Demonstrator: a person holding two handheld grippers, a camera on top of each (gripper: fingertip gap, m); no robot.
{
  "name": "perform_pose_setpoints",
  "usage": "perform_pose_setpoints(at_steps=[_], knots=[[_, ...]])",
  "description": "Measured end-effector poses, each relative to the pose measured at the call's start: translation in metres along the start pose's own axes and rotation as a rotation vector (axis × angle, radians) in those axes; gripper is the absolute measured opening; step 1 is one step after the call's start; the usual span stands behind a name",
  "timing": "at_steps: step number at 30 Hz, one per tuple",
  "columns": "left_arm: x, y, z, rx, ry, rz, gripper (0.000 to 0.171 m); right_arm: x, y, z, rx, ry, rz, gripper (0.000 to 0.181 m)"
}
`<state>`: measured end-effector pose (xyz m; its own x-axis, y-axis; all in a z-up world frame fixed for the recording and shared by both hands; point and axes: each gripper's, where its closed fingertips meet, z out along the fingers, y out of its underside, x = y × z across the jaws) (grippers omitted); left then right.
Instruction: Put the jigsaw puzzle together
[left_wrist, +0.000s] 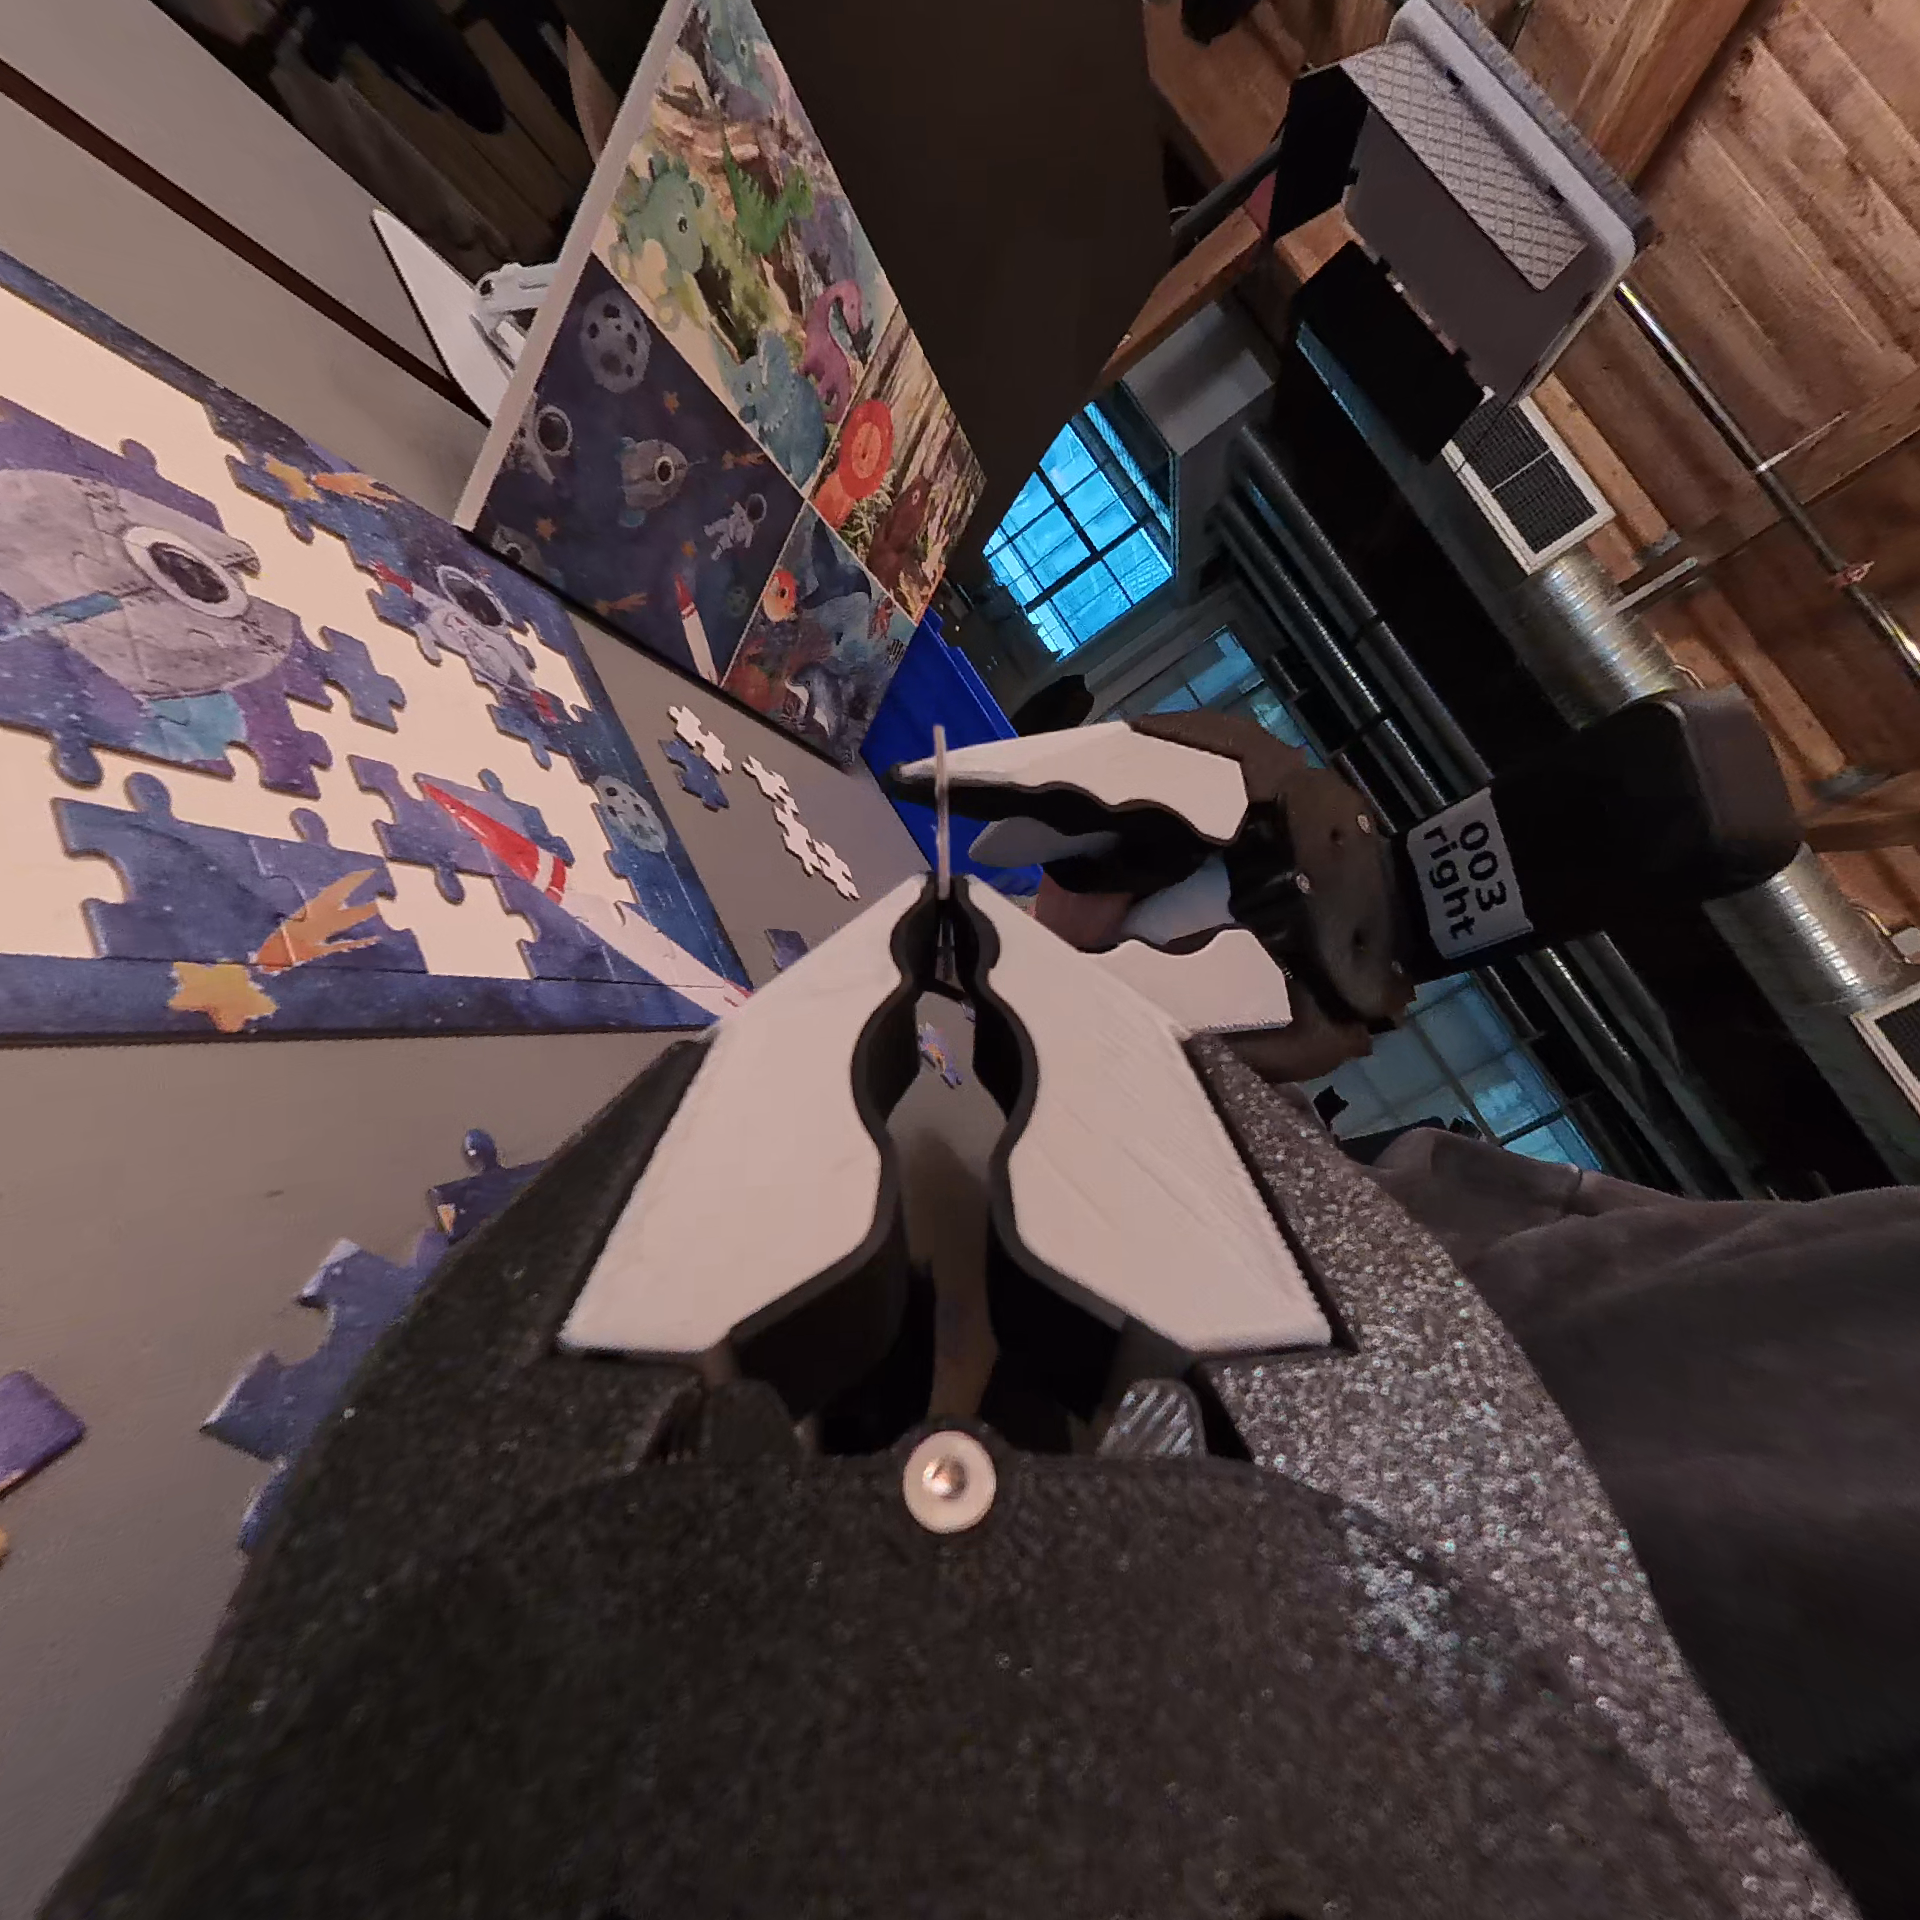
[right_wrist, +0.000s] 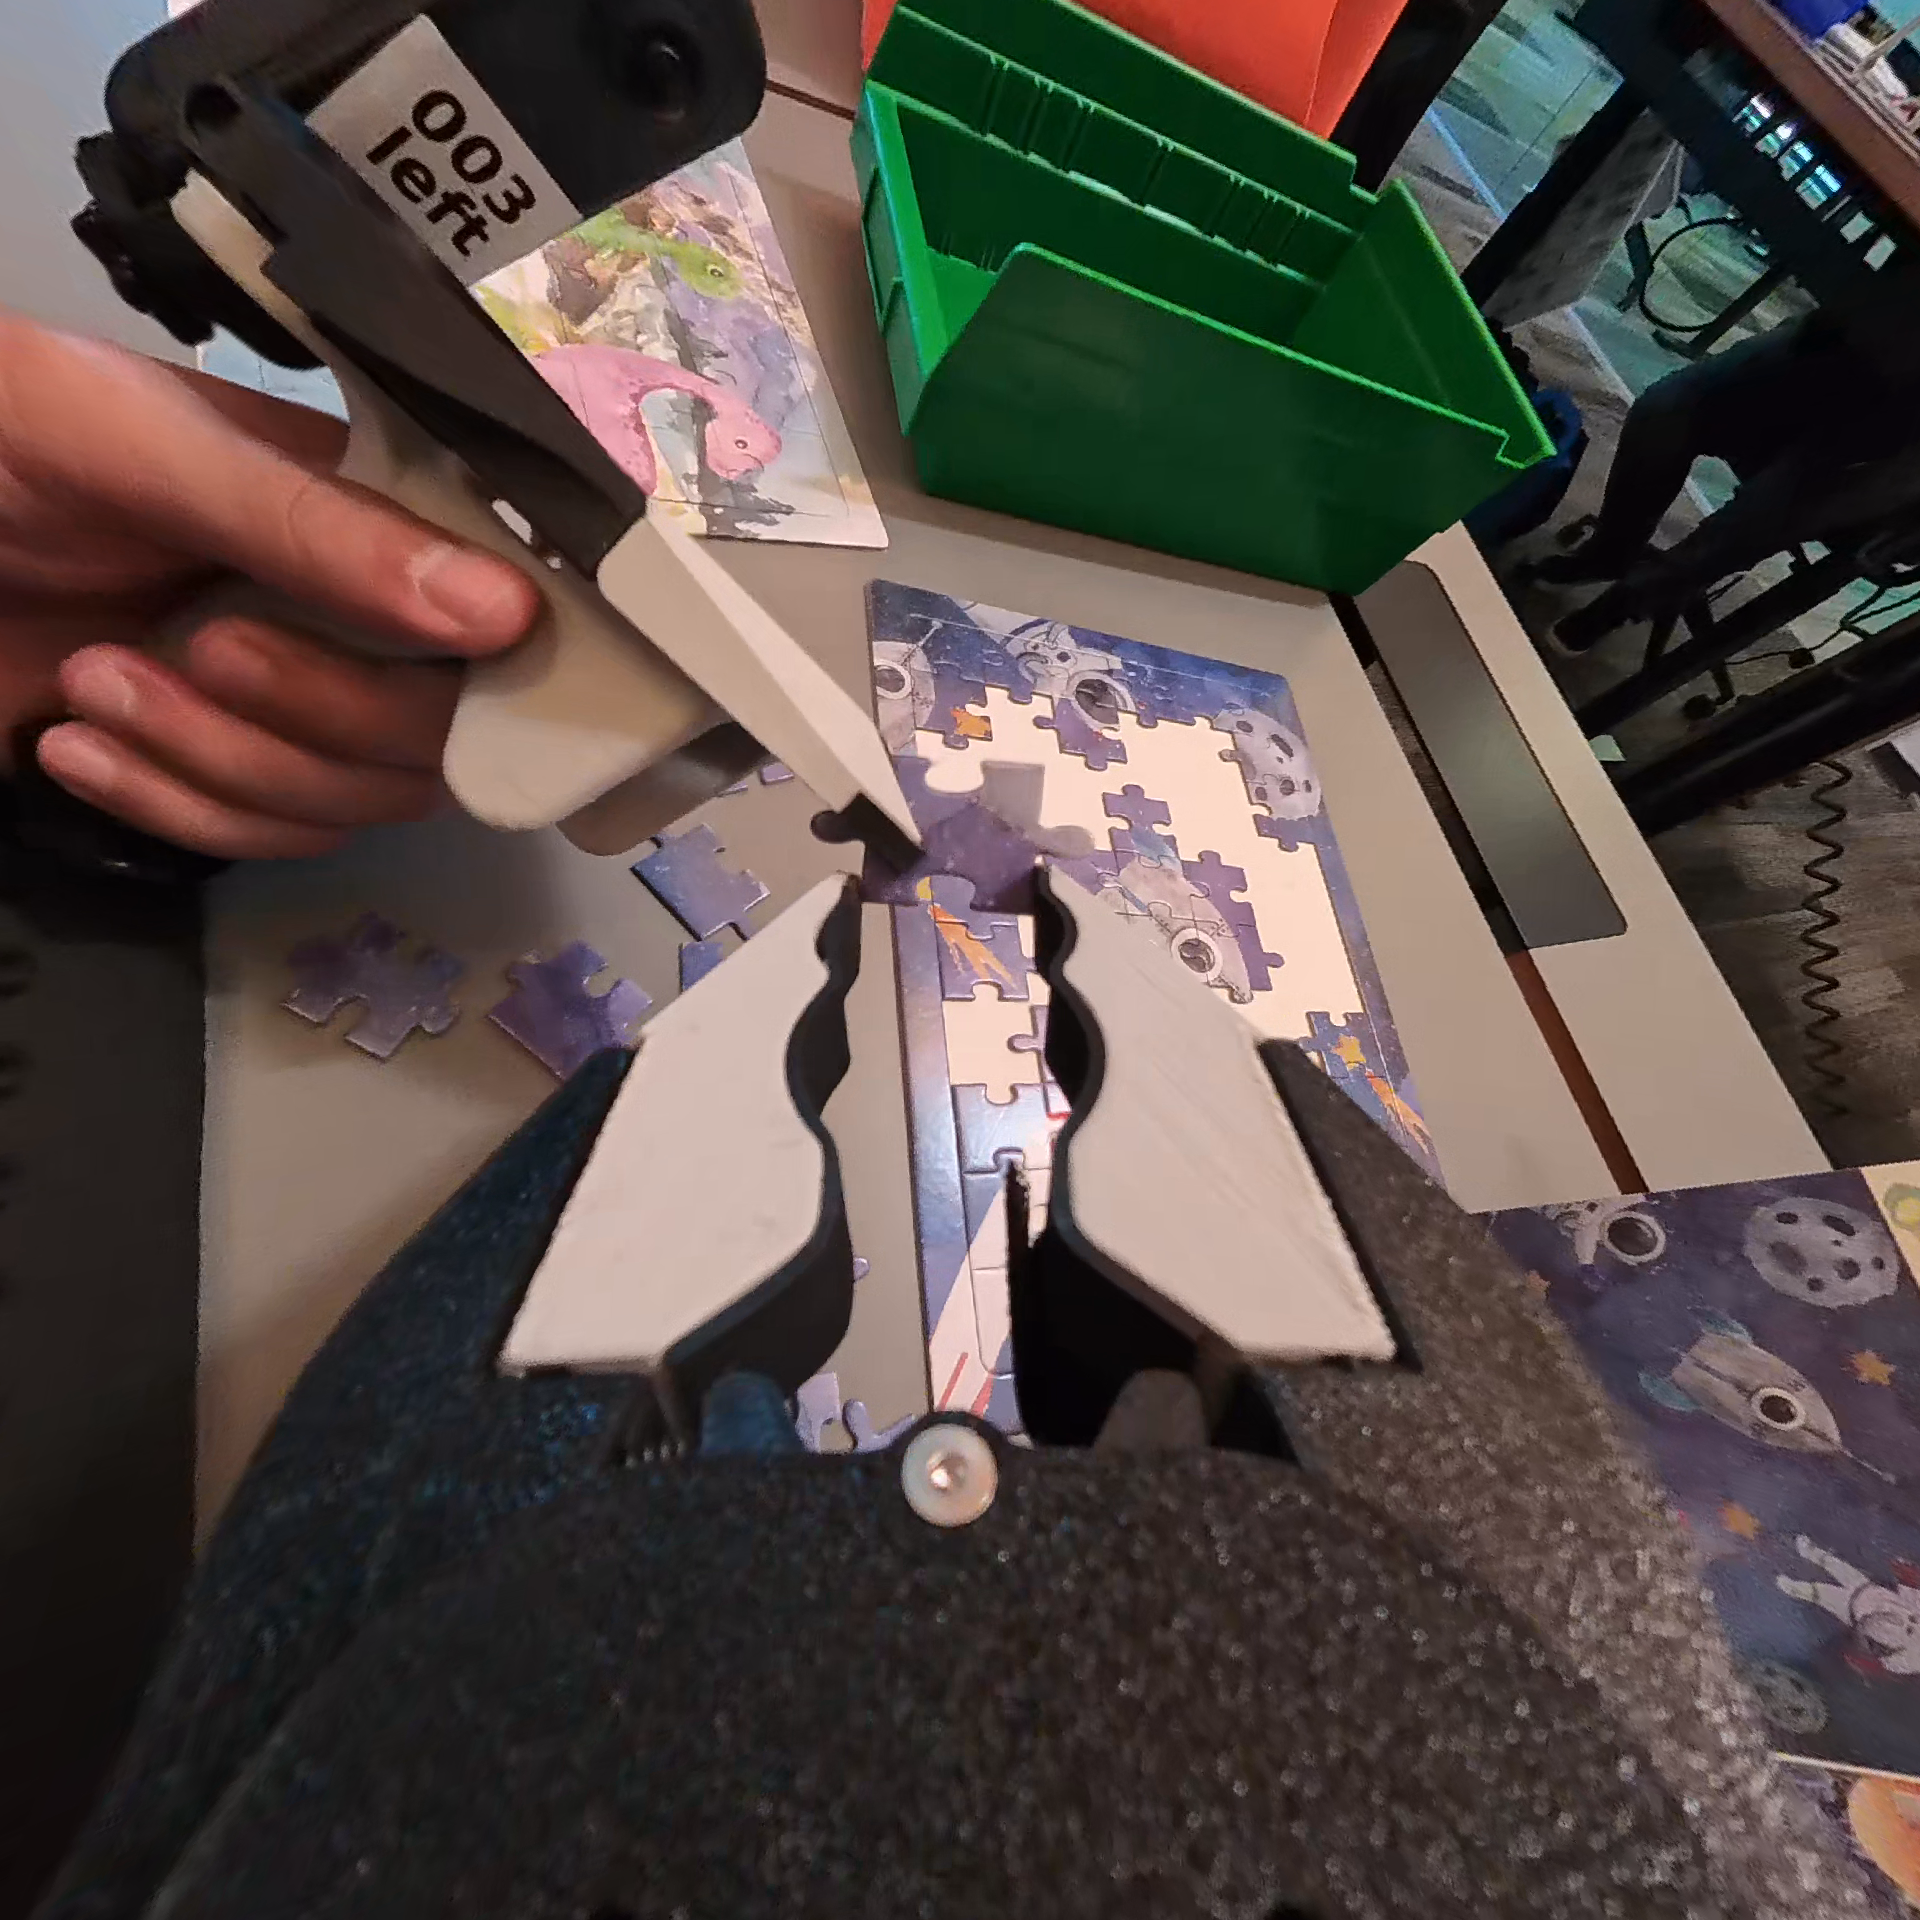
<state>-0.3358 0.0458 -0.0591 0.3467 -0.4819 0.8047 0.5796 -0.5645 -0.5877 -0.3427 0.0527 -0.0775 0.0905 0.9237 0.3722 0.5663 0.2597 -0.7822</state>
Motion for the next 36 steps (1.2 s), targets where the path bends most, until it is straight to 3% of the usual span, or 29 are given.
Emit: perform_pose_setpoints(at_steps=[6, 10, 15, 20, 23, 28, 36], knots=[[-0.004, 0.004, 0.002, -0.024, -0.035, 0.025, 0.001, 0.000, 0.005, 0.002, -0.016, 0.009, -0.022, 0.033], [-0.002, 0.005, 0.003, -0.042, -0.035, 0.041, 0.013, -0.001, 0.010, 0.005, -0.025, 0.004, -0.024, 0.033], [-0.011, -0.017, -0.012, 0.070, -0.107, 0.088, 0.019, 0.011, 0.007, 0.004, -0.033, -0.088, 0.040, 0.033], [-0.012, -0.042, -0.031, 0.221, -0.159, 0.137, 0.018, 0.060, 0.023, 0.045, -0.289, -0.242, 0.110, 0.033], [-0.010, -0.046, -0.037, 0.251, -0.173, 0.160, 0.018, 0.068, 0.031, 0.086, -0.411, -0.341, 0.125, 0.033], [-0.007, -0.038, -0.031, 0.212, -0.173, 0.193, 0.018, 0.094, 0.046, 0.139, -0.534, -0.332, 0.106, 0.033], [-0.004, -0.028, -0.021, 0.150, -0.198, 0.293, 0.018, 0.106, 0.059, 0.164, -0.606, -0.384, 0.116, 0.033]])
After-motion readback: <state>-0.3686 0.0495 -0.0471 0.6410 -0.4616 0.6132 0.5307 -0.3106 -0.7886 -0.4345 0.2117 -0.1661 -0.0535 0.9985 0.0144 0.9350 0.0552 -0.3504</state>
